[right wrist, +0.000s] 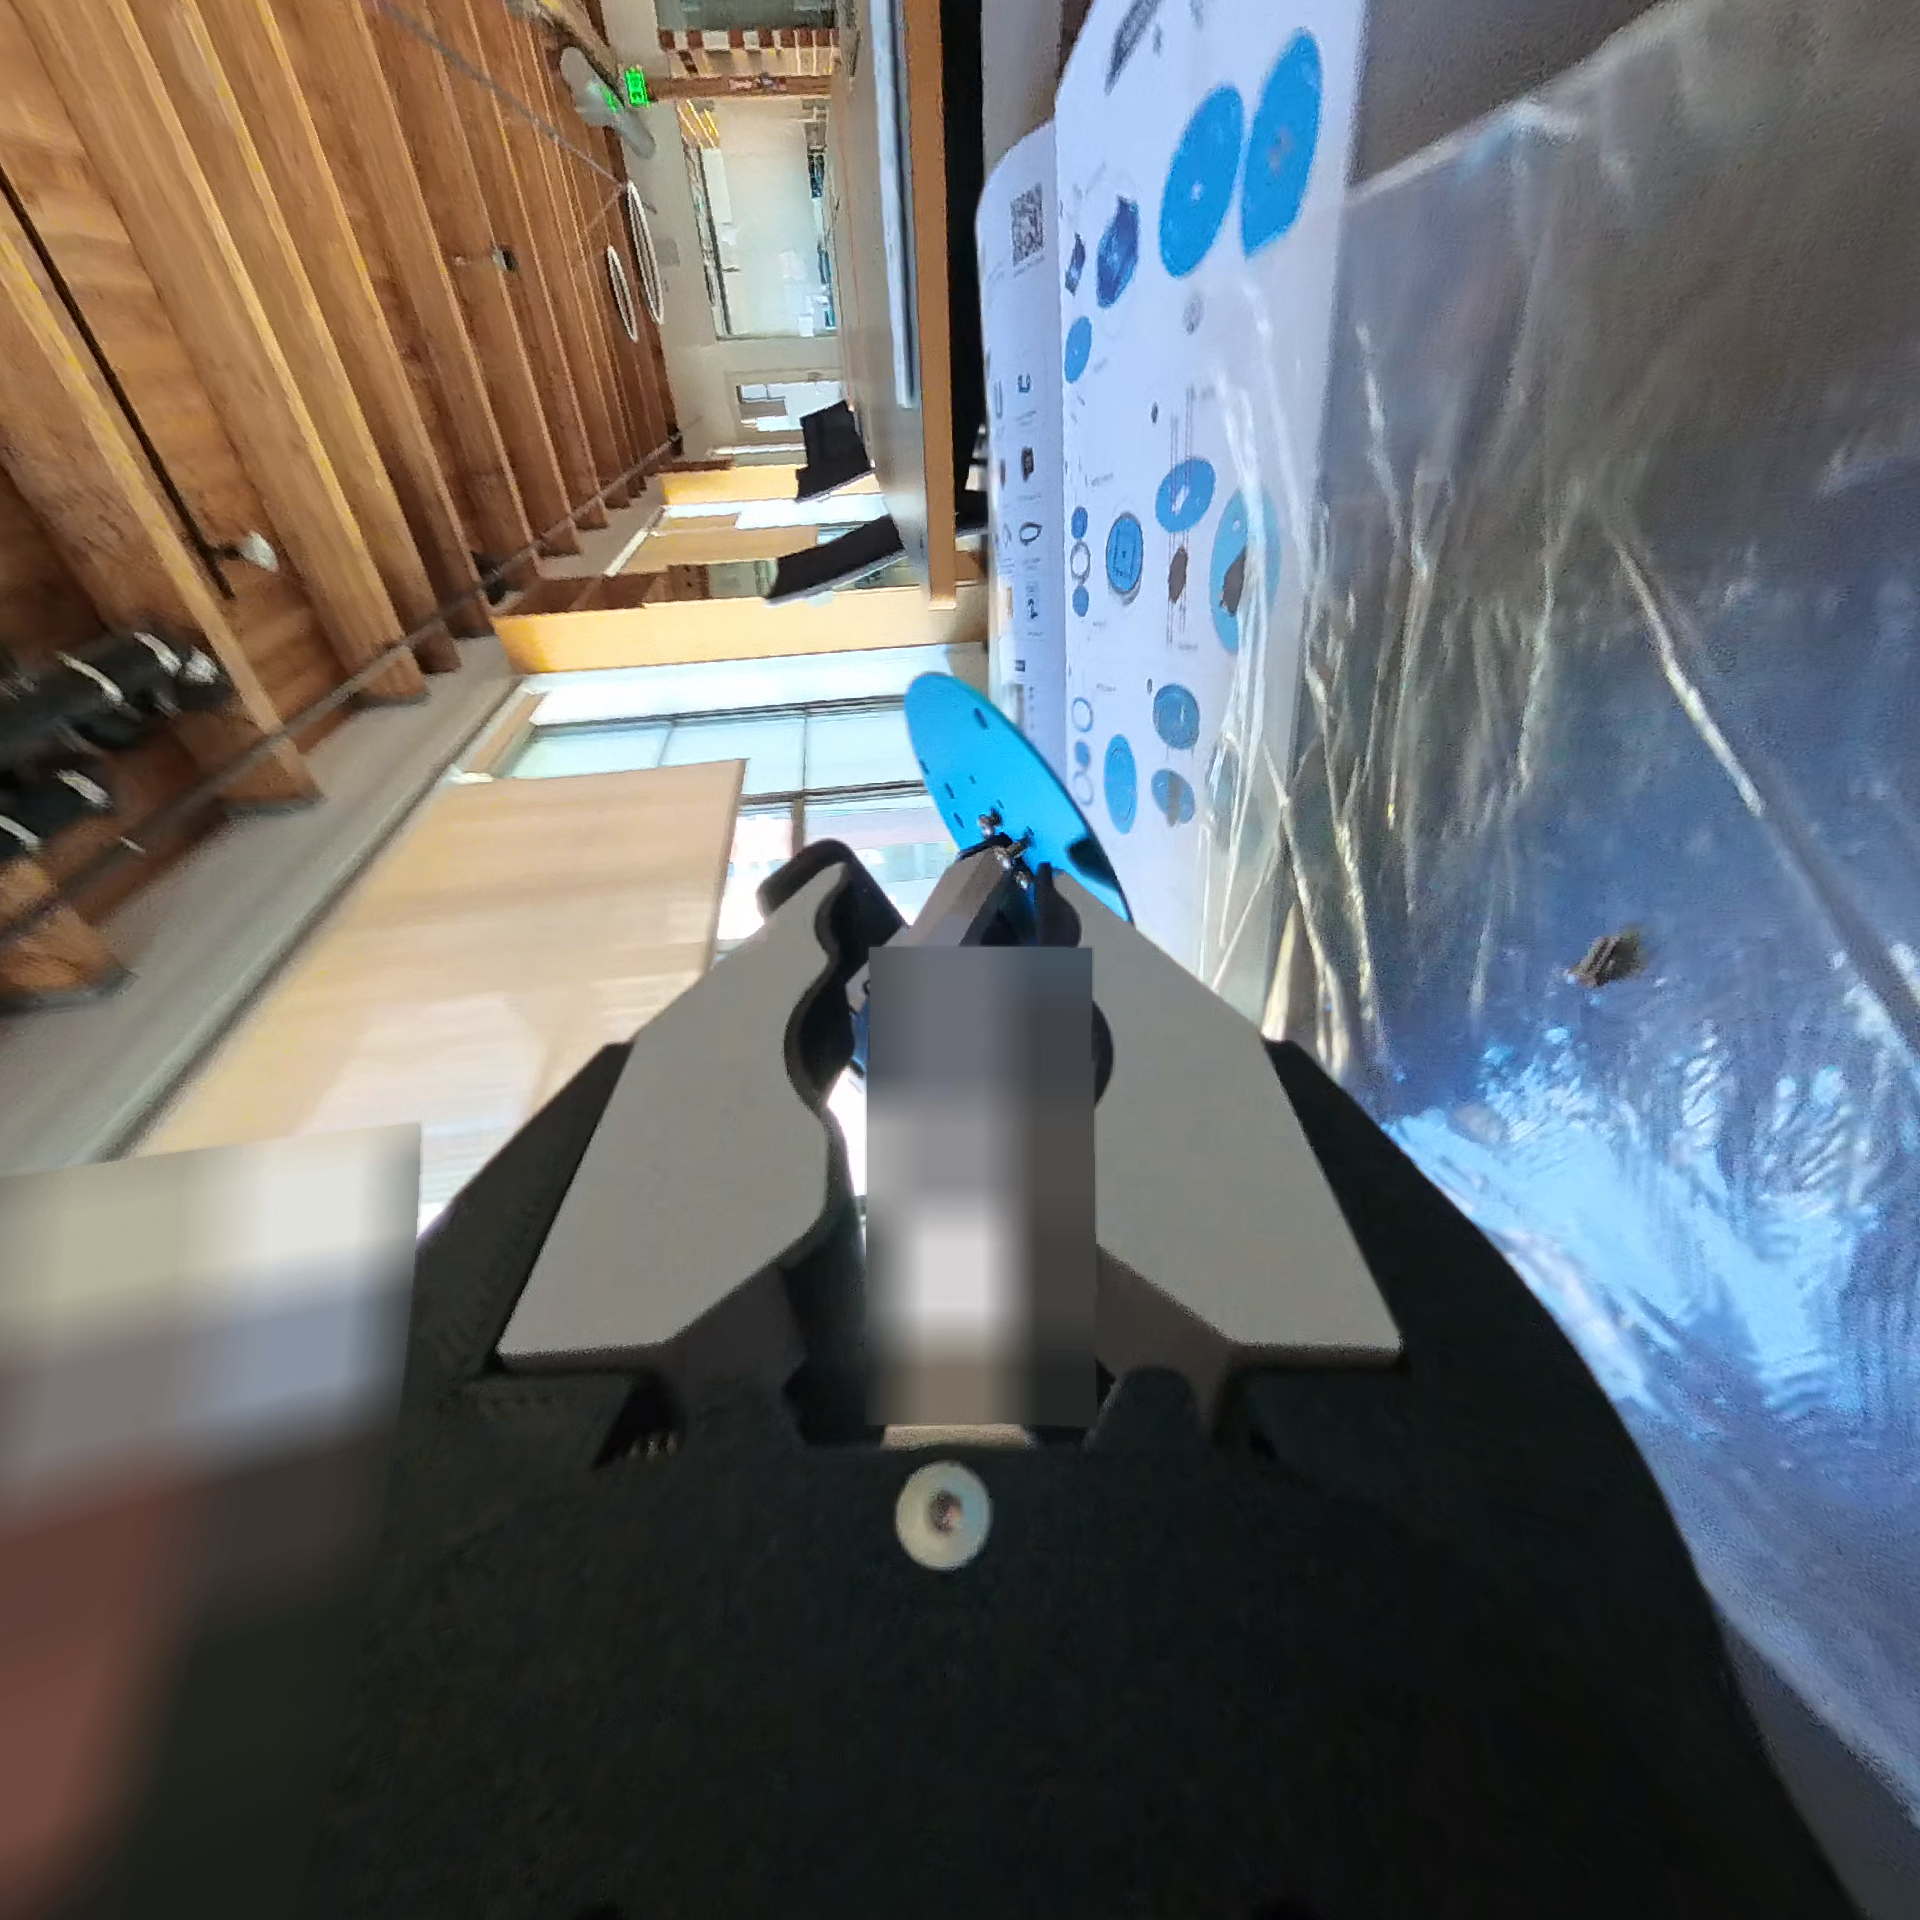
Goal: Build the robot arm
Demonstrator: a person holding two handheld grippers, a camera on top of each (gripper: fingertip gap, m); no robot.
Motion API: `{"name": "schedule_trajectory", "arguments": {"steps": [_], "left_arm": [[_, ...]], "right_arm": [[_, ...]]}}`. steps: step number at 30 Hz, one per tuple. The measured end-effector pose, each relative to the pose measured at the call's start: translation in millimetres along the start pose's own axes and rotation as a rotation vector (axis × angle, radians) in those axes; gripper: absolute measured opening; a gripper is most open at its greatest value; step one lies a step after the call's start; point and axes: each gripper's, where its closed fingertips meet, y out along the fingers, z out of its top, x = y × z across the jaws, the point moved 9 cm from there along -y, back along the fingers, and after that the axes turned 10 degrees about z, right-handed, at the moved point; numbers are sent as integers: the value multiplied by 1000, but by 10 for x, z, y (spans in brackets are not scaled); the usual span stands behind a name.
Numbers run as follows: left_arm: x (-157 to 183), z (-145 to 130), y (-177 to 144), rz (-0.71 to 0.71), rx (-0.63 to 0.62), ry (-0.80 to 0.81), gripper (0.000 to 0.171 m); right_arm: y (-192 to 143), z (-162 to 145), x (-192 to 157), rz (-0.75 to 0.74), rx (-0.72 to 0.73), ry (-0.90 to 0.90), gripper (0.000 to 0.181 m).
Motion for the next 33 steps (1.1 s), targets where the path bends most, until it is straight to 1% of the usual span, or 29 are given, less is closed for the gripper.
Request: {"name": "schedule_trajectory", "arguments": {"steps": [2, 3, 4, 6, 7, 8, 9, 10, 11, 12, 14, 15, 16, 17, 18, 20, 22, 31, 33], "left_arm": [[-30, 20, 6, -35, -18, -67, 4], [-45, 31, 9, -61, -31, -110, 4], [-56, 42, 11, -90, -48, -153, 4], [-59, 66, 10, -140, -77, -235, 4], [-46, 77, 8, -163, -95, -266, 4], [-26, 85, 5, -182, -114, -291, 4], [-4, 91, 0, -194, -132, -309, 4], [17, 95, -5, -201, -148, -320, 4], [31, 95, -10, -205, -165, -332, 4], [40, 91, -15, -207, -178, -345, 4], [36, 72, -17, -205, -201, -367, 4], [27, 60, -17, -197, -207, -371, 4], [18, 44, -16, -188, -210, -372, 4], [12, 28, -16, -186, -212, -380, 4], [11, 13, -14, -186, -214, -387, 4], [18, -10, -13, -181, -213, -386, 4], [30, -25, -7, -184, -216, -387, 4], [28, 13, -6, -171, -197, -379, 4], [8, 26, -8, -163, -190, -374, 4]], "right_arm": [[-34, 18, -106, 17, -28, -161, 31], [-52, 20, -183, 23, -65, -288, 31], [-82, 25, -250, -8, -96, -465, 30], [-122, -6, -334, -54, -189, -913, 32], [-119, -38, -305, -104, -258, -1142, 42], [-105, -67, -265, -139, -289, -1352, 64], [-91, -134, -250, -119, -301, -1534, 73], [-85, -229, -253, -81, -299, -1675, 73], [-74, -322, -248, -90, -282, -1780, 78], [-65, -411, -240, -125, -253, -1874, 80], [-69, -572, -248, -173, -163, -2050, 58], [-40, -635, -229, -177, -217, -2068, 60], [4, -664, -207, -209, -296, -2021, 71], [36, -653, -199, -242, -330, -1968, 79], [47, -634, -203, -242, -336, -1933, 83], [47, -605, -209, -204, -357, -1860, 82], [56, -570, -172, -213, -390, -1798, 82], [79, -567, -95, -263, -435, -1758, 80], [71, -594, -100, -252, -442, -1744, 78]]}}
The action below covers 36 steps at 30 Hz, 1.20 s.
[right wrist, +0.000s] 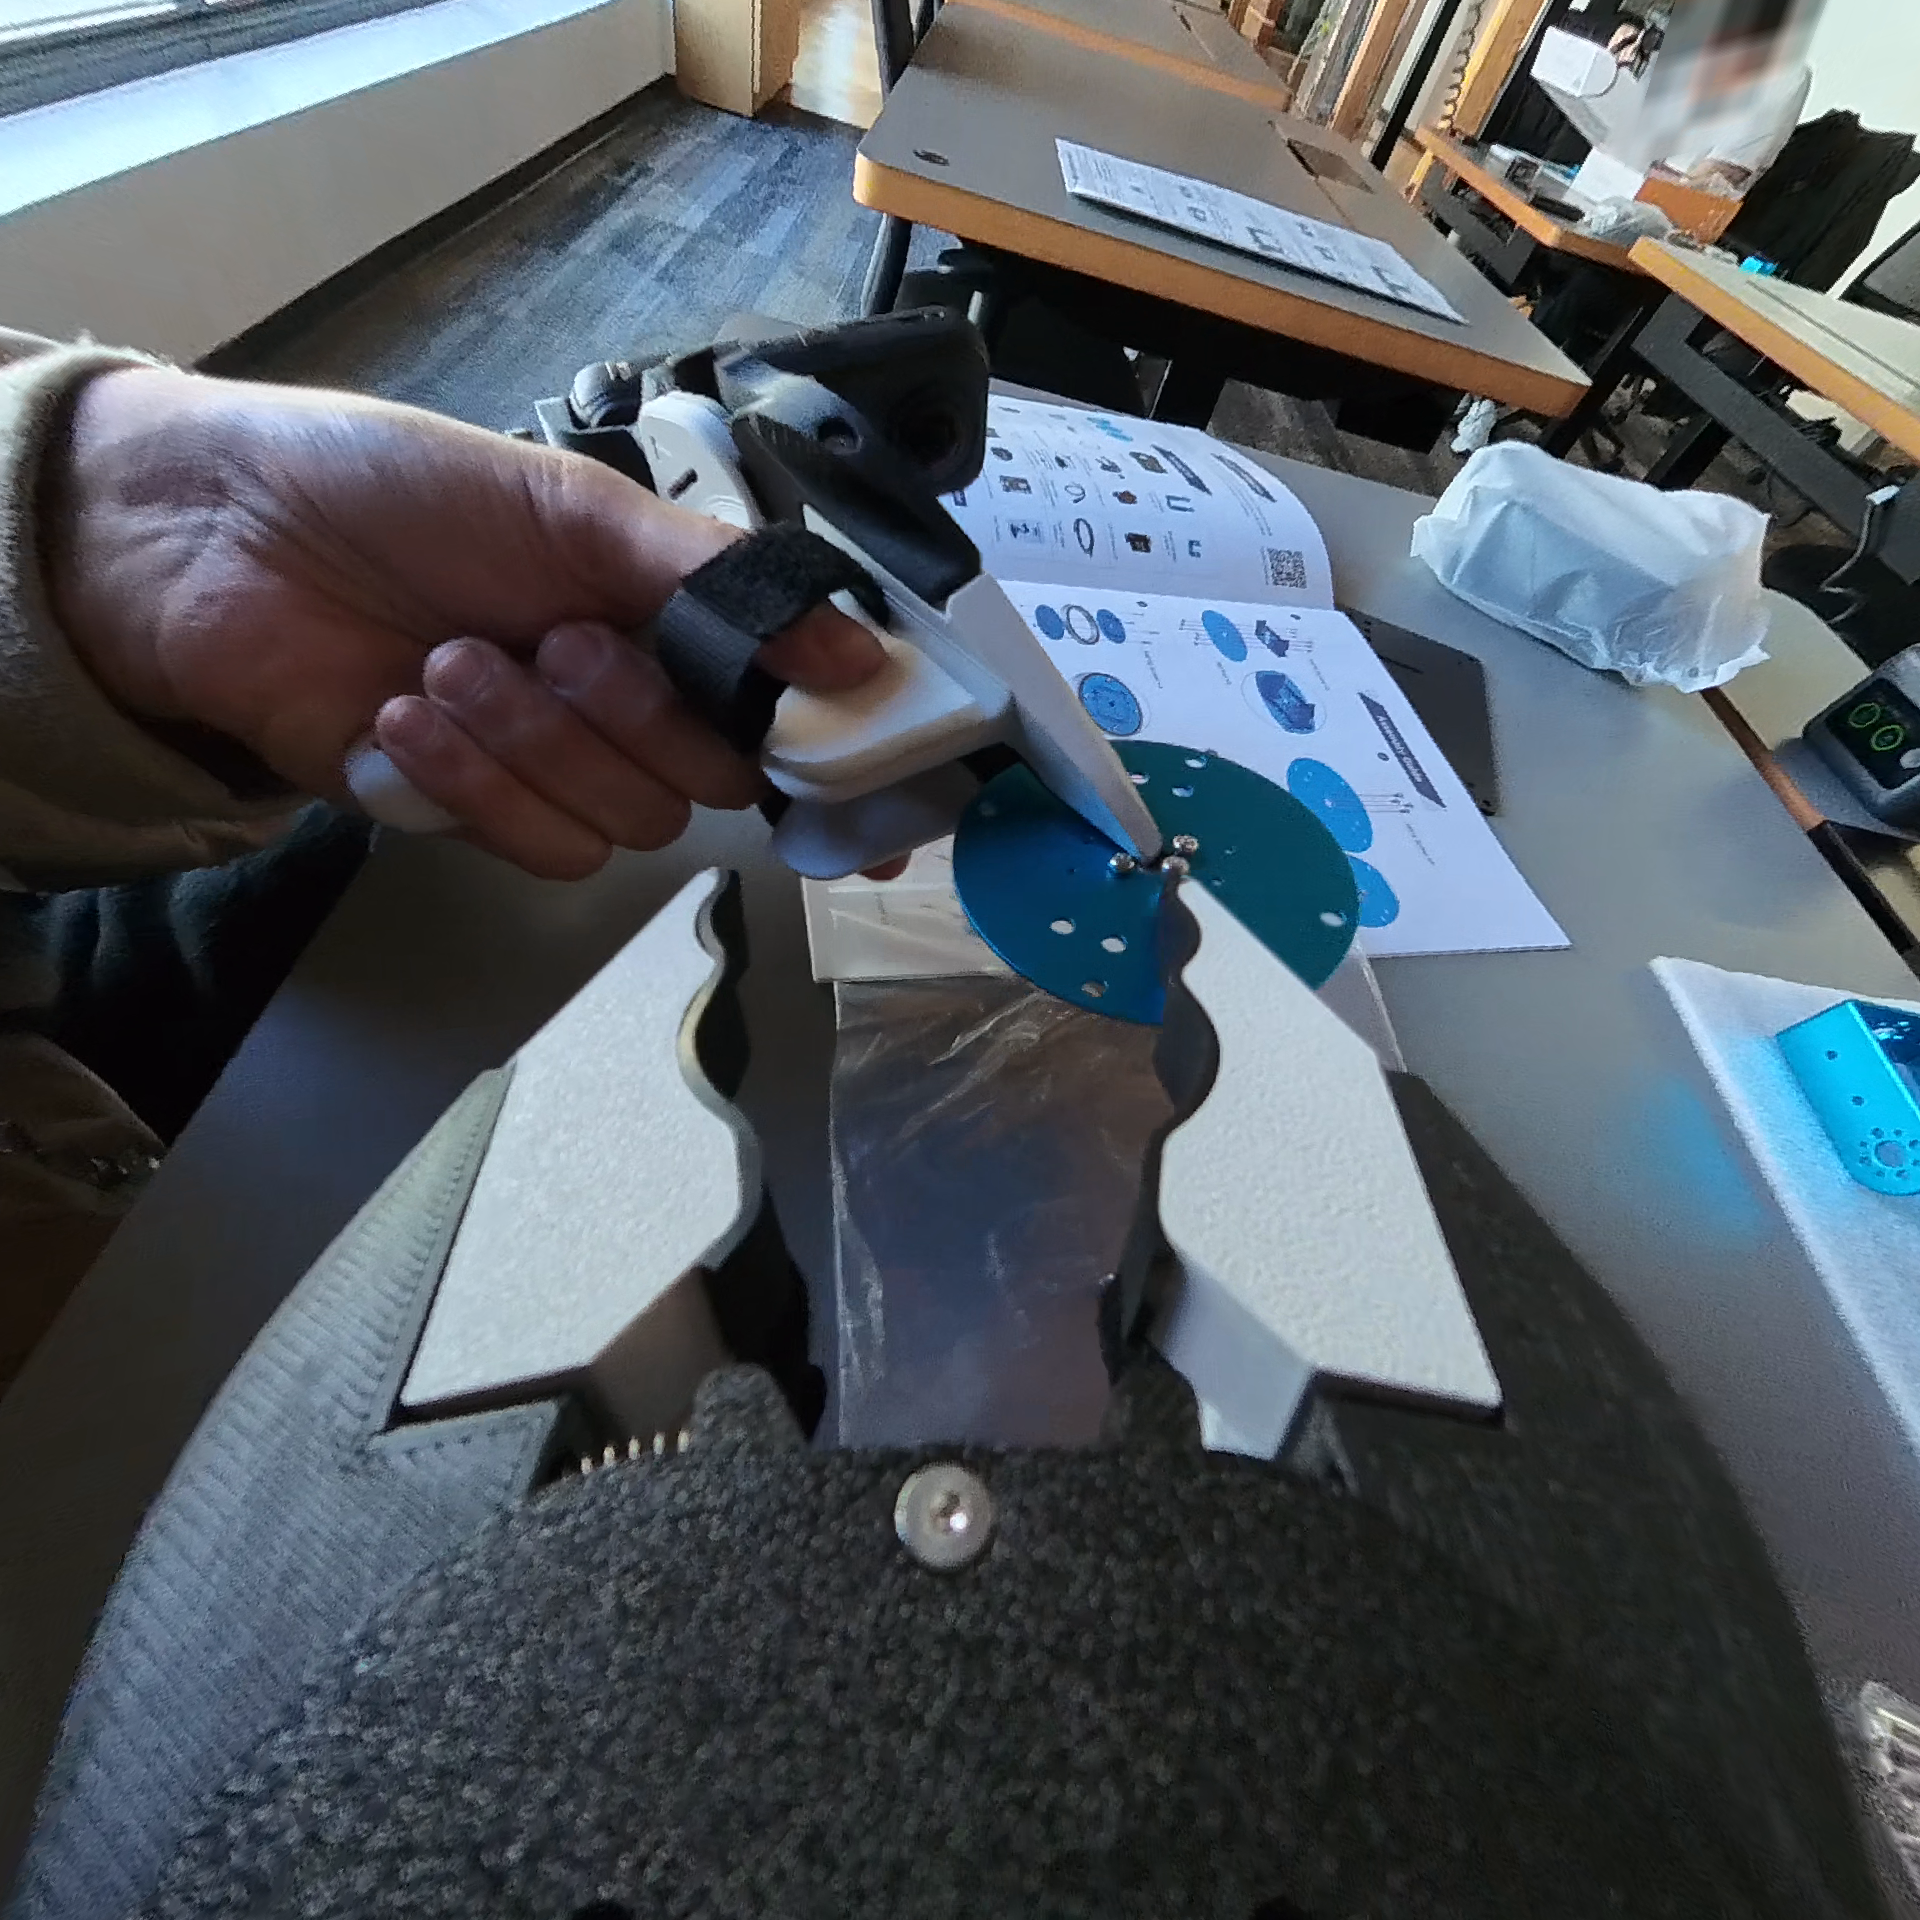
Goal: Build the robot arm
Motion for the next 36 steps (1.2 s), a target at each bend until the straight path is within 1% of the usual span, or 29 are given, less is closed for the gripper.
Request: {"name": "schedule_trajectory", "arguments": {"steps": [5, 9, 16, 17, 18, 21, 22, 23, 24, 26, 27, 28, 29, 31, 33, 36], "left_arm": [[-25, -4, 6, 6, -5, 2, 4], [-14, -25, 21, 14, -6, 15, 4], [-57, -15, 25, 25, 4, 18, 4], [-52, -18, 25, 32, 6, 29, 4], [-46, -20, 23, 41, 10, 43, 4], [-25, -20, 7, 97, 30, 135, 4], [-21, -19, 1, 113, 34, 158, 4], [-20, -19, -2, 126, 33, 177, 4], [-23, -21, -1, 138, 28, 190, 4], [-46, -24, 9, 146, 15, 191, 4], [-65, -30, 23, 146, -1, 186, 4], [-90, -38, 39, 146, -13, 175, 4], [-120, -51, 58, 147, -26, 164, 4], [-160, -83, 98, 130, -59, 127, 4], [-153, -101, 119, 130, -78, 137, 4], [-163, -92, 115, 126, -77, 125, 4]], "right_arm": [[20, 23, 17, -25, 7, -8, 80], [68, 20, 42, -4, -13, 17, 80], [27, 13, 28, -23, -18, 30, 78], [15, 21, 42, -34, -17, 22, 75], [-4, 27, 68, -53, -25, 12, 68], [-112, 67, 171, -87, -82, 10, 43], [-160, 96, 201, -78, -101, 20, 32], [-200, 134, 224, -69, -130, 17, 26], [-227, 170, 241, -73, -189, -20, 21], [-235, 227, 243, -59, -343, -163, 15], [-211, 240, 229, -22, -427, -237, 14], [-181, 253, 227, 2, -500, -307, 16], [-149, 263, 231, 37, -549, -377, 17], [-71, 298, 276, 109, -623, -523, 12], [-12, 311, 313, 230, -658, -655, 4], [45, 300, 394, 393, -768, -770, 8]]}}
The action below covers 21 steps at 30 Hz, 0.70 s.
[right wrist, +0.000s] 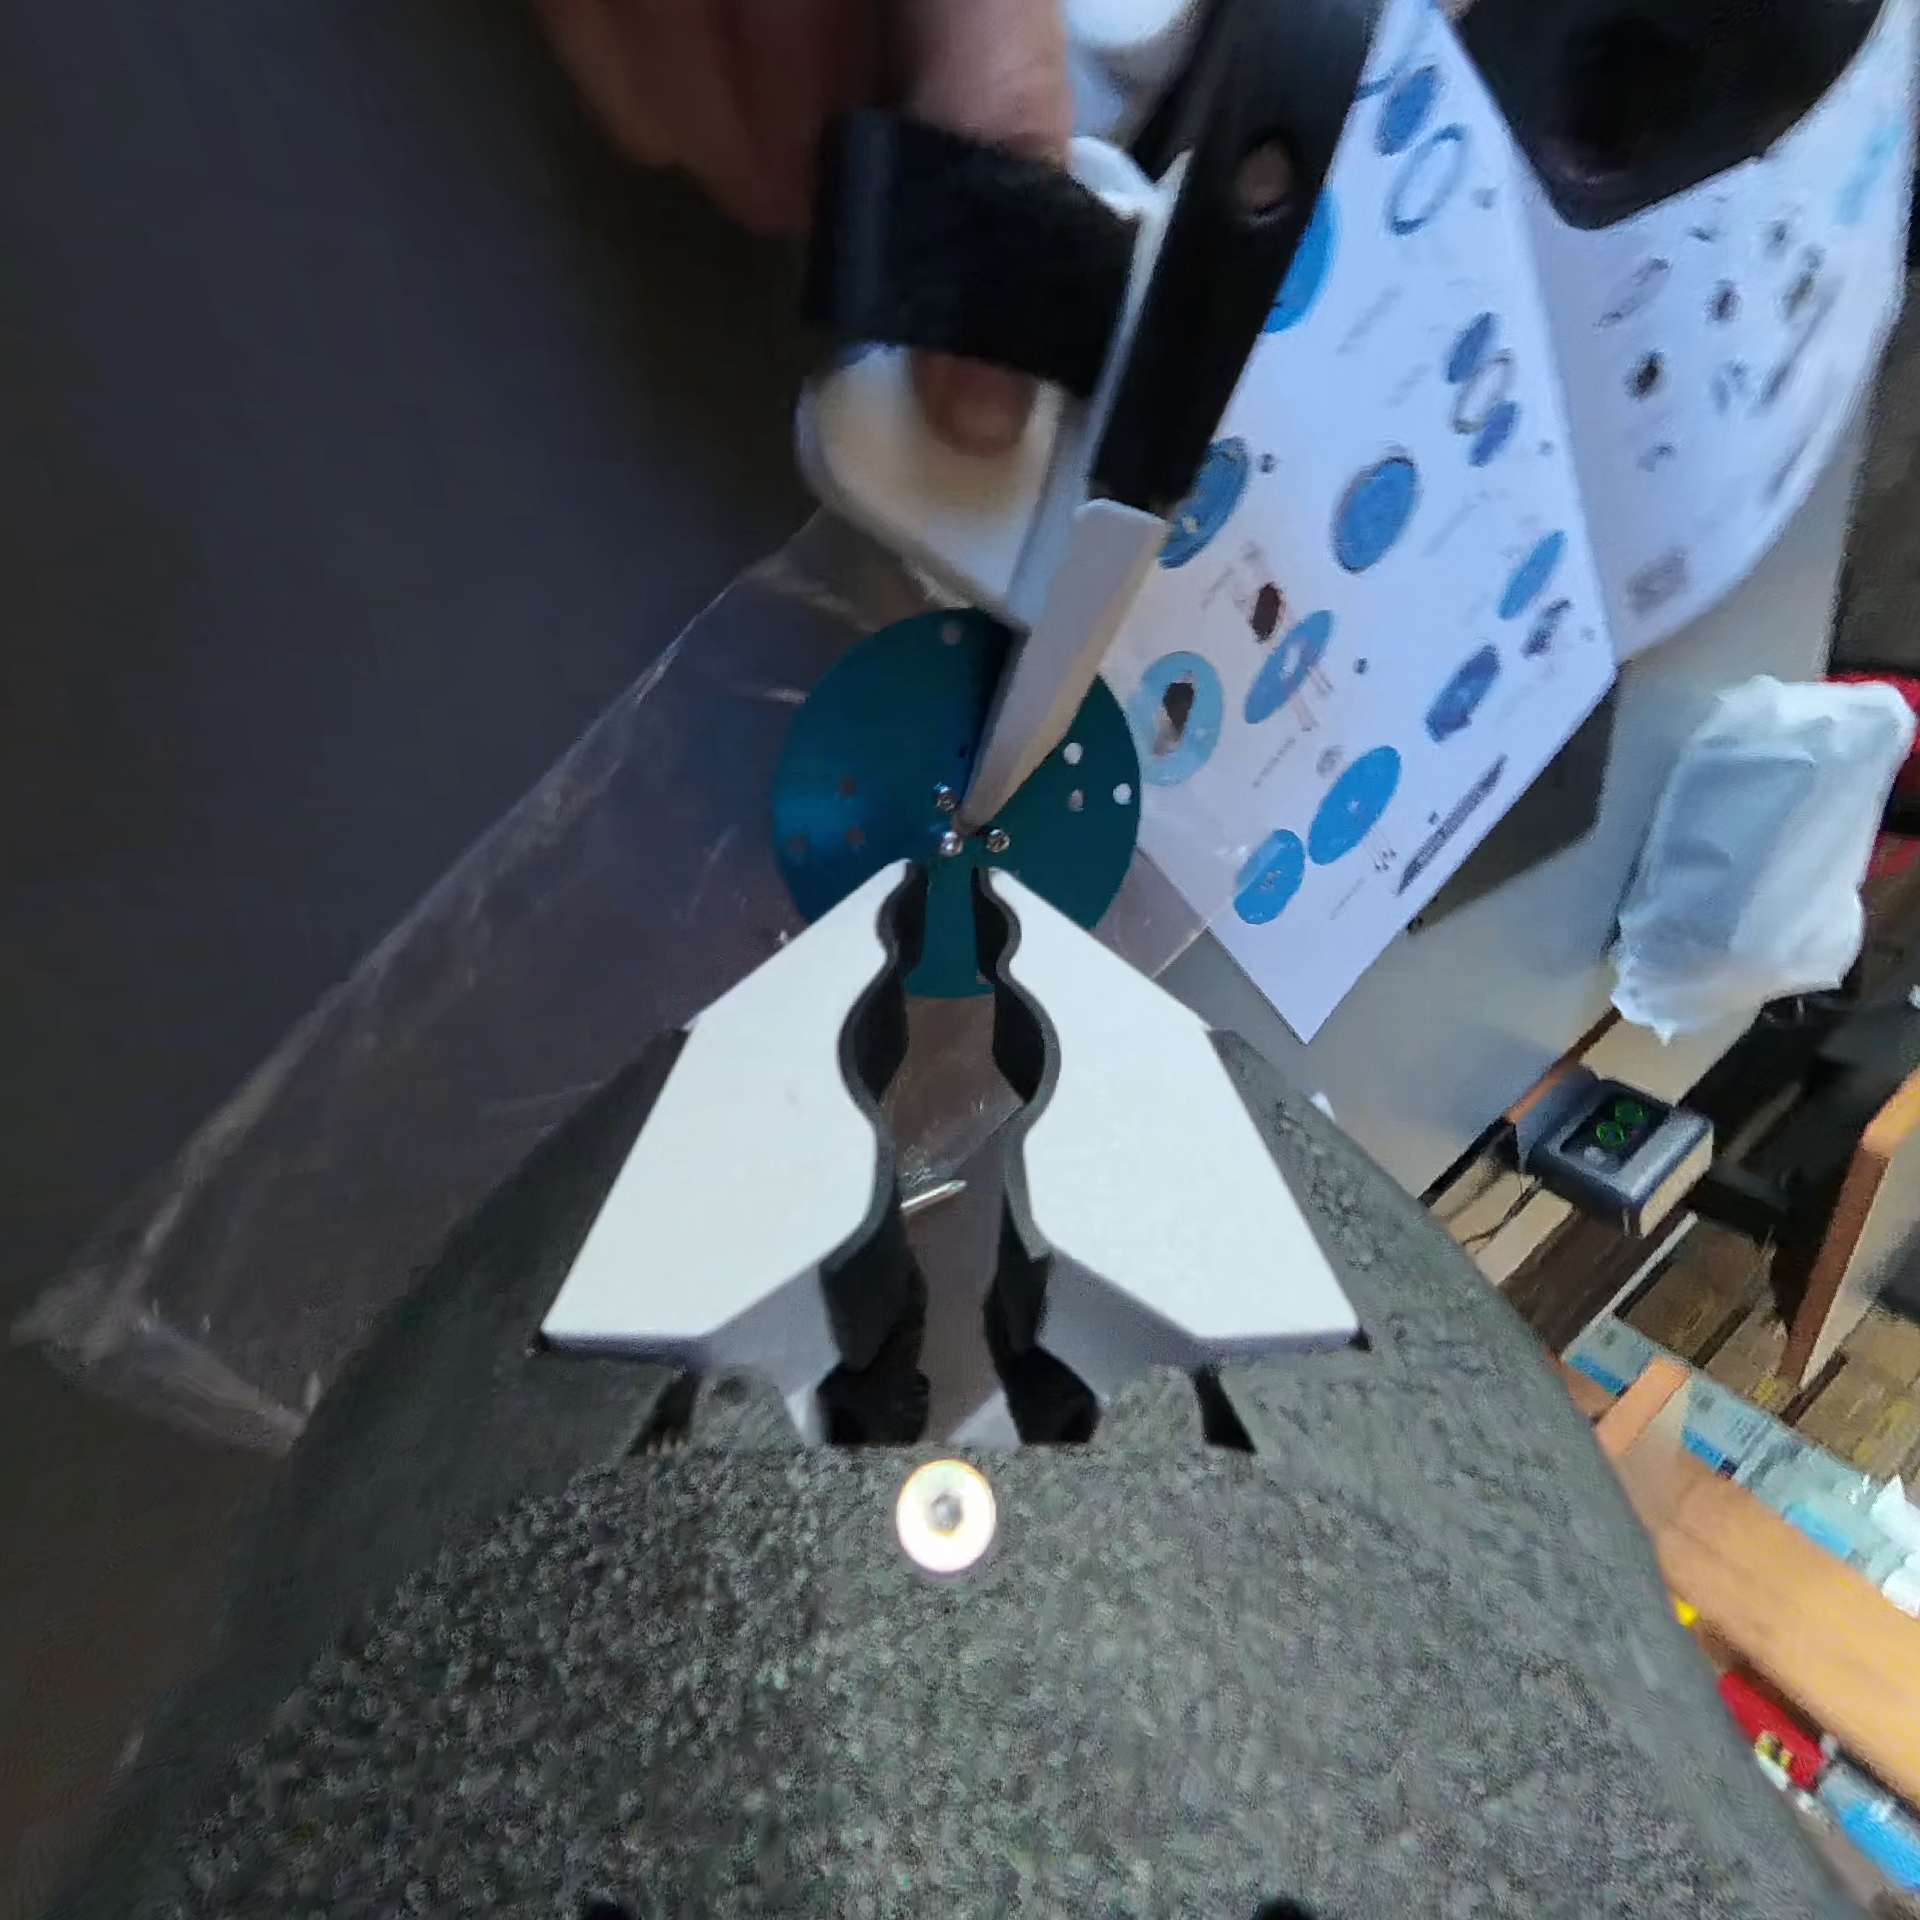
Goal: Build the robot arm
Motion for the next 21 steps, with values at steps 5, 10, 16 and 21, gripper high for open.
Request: {"name": "schedule_trajectory", "arguments": {"steps": [5, 10, 16, 21], "left_arm": [[-5, 0, -19, 2, 8, 0, 4], [-1, -2, -9, 7, 4, 7, 4], [-1, 2, -9, -2, 5, 1, 4], [-1, 7, -3, -7, 1, 0, 4]], "right_arm": [[-2, 55, 103, 150, 7, -79, 14], [46, 79, 168, 176, 0, -109, 11], [110, 54, 184, 195, -32, -100, 11], [148, 47, 190, 164, -52, -119, 5]]}}
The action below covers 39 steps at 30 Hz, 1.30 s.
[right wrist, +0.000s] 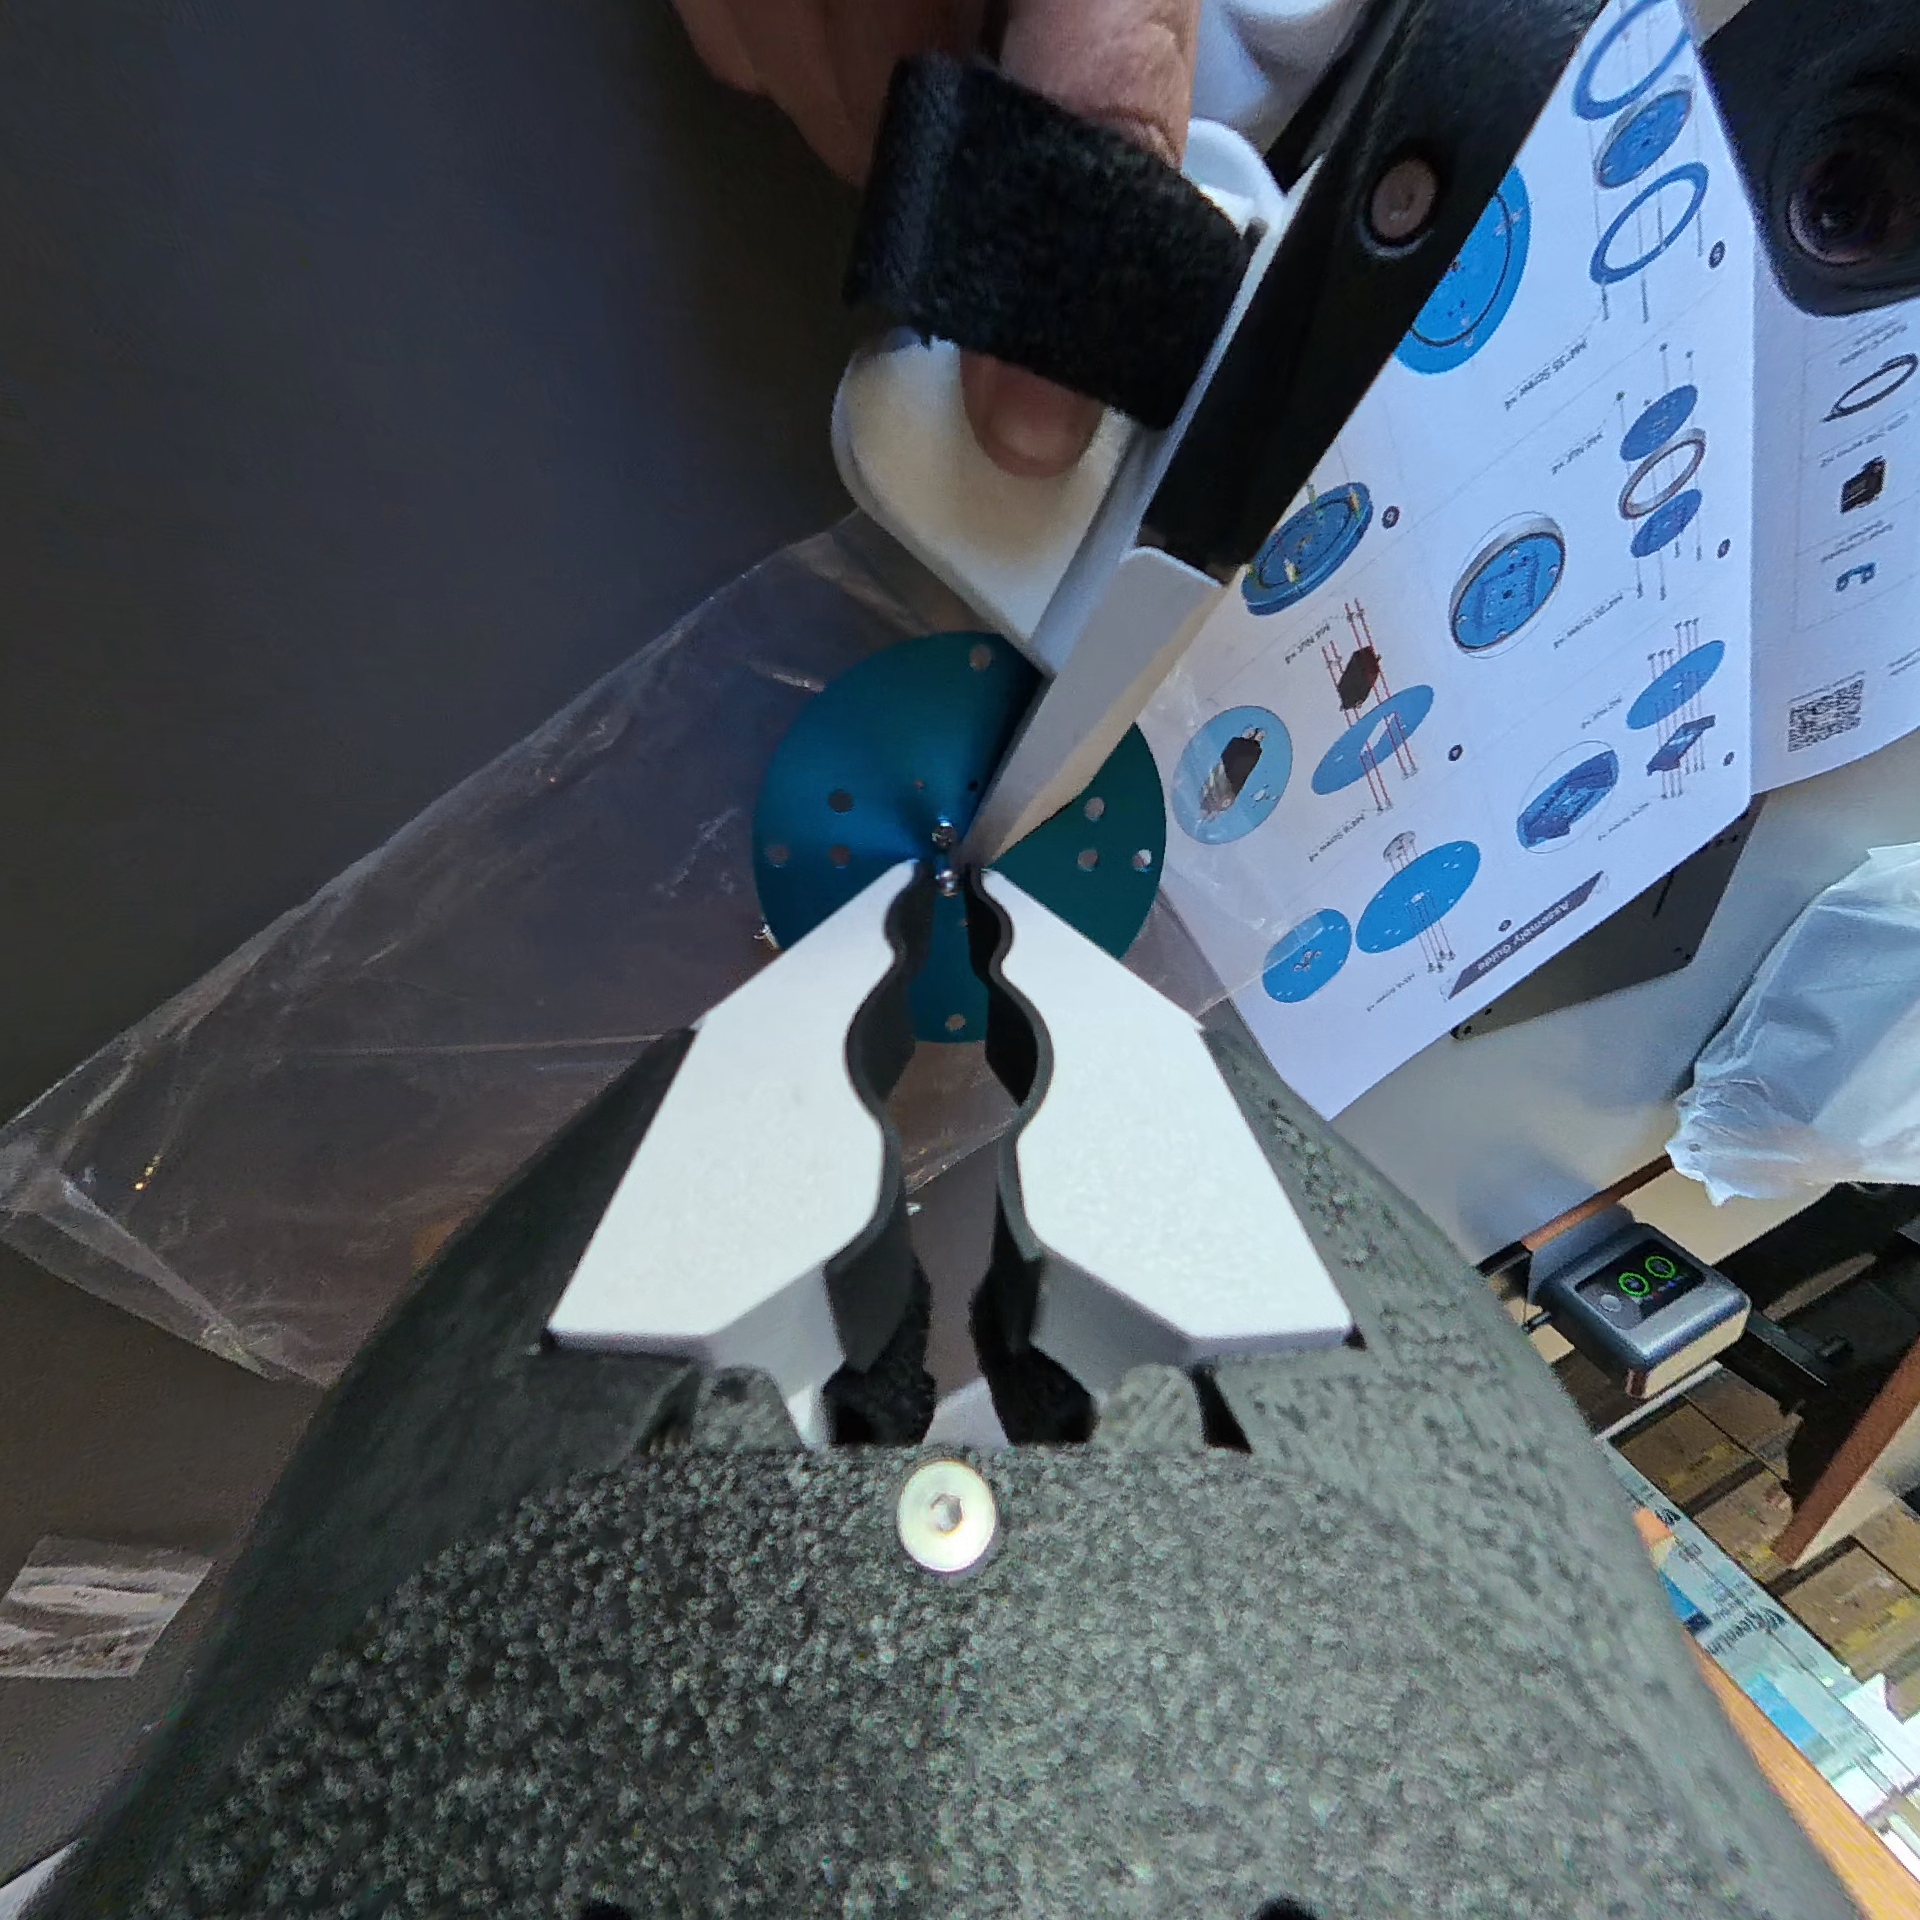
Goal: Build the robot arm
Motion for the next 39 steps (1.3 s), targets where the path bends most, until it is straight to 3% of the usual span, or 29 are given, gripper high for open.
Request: {"name": "schedule_trajectory", "arguments": {"steps": [12, 20, 23, 26, 30, 34, 39], "left_arm": [[-2, 19, -26, 39, 56, 15, 4], [19, 27, -67, 134, 179, 72, 4], [26, 17, -63, 147, 193, 78, 4], [28, 12, -58, 138, 187, 74, 4], [26, 11, -63, 129, 184, 71, 4], [5, 25, -78, 109, 179, 39, 4], [-10, 30, -89, 86, 166, 13, 4]], "right_arm": [[15, -4, 41, -11, -18, 94, 3], [60, 43, 179, -50, 42, 585, 3], [61, 39, 185, -48, 84, 865, 3], [47, 20, 174, -42, 128, 1015, 4], [33, -6, 166, -16, 161, 1042, 4], [-63, -16, 150, 71, 237, 1080, 21], [-302, -173, 67, -17, 302, 1065, 27]]}}
